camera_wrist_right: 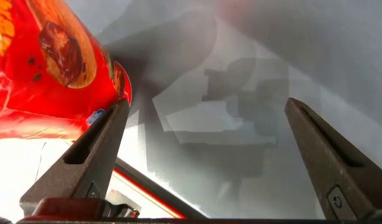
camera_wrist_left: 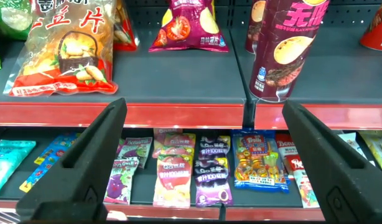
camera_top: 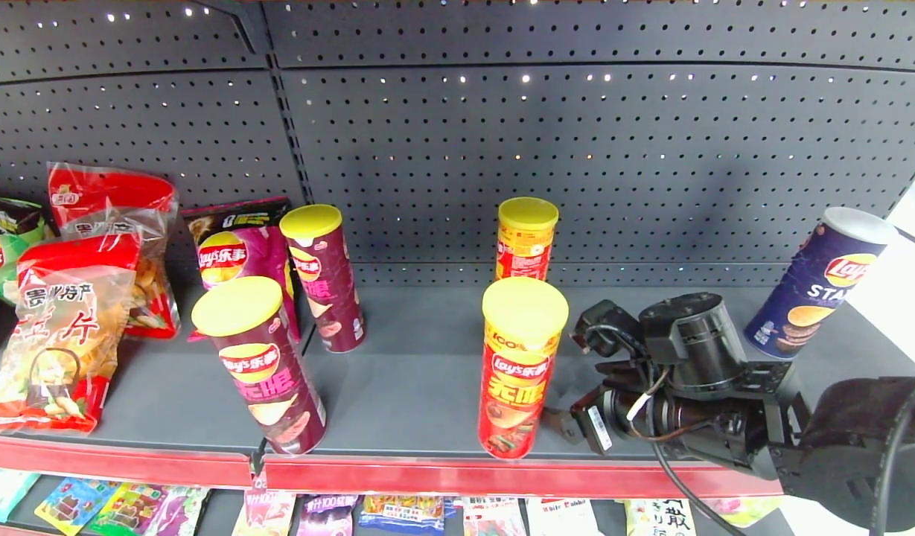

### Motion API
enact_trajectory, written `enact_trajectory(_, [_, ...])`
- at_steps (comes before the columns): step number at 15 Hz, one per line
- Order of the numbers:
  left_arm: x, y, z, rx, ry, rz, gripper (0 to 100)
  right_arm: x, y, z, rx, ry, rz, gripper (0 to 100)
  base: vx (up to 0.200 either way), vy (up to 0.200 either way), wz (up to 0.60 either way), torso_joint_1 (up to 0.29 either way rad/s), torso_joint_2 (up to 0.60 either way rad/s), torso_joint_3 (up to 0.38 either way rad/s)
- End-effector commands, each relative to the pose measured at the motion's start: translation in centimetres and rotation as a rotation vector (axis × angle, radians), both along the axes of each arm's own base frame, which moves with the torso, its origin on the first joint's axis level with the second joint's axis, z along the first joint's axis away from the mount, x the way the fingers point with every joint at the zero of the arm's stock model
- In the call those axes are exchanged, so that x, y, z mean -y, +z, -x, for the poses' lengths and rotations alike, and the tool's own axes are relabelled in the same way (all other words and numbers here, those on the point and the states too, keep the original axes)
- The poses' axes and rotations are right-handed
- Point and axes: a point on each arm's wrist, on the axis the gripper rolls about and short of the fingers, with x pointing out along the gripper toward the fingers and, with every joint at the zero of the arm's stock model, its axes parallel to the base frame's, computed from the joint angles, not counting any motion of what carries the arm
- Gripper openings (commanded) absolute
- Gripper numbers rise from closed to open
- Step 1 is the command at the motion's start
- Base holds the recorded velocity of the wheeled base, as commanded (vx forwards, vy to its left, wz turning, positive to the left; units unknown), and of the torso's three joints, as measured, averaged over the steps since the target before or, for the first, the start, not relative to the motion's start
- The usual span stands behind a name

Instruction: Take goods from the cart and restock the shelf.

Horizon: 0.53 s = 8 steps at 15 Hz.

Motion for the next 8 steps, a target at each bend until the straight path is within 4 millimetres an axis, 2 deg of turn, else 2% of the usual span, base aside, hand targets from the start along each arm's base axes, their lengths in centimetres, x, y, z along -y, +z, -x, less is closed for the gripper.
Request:
enact_trajectory(1, [0.0, 0.0, 0.0, 0.001, 0.001, 0.0, 100, 0.0, 0.0, 0.0, 0.001, -0.001, 0.001, 100, 0.0, 0.0, 0.0, 0.0, 0.0, 0.0])
enact_trajectory(5, [0.0, 0.0, 0.0, 0.001, 0.001, 0.0, 100, 0.1, 0.1, 0.1, -0.002, -0.02, -0.01, 100, 0.0, 0.0, 0.0, 0.0, 0.0, 0.0])
enact_trajectory(8, [0.0, 0.0, 0.0, 0.0, 0.001, -0.001, 100, 1.5, 1.0, 1.3, 0.013, -0.061, -0.039, 100, 0.0, 0.0, 0.0, 0.0, 0.0, 0.0])
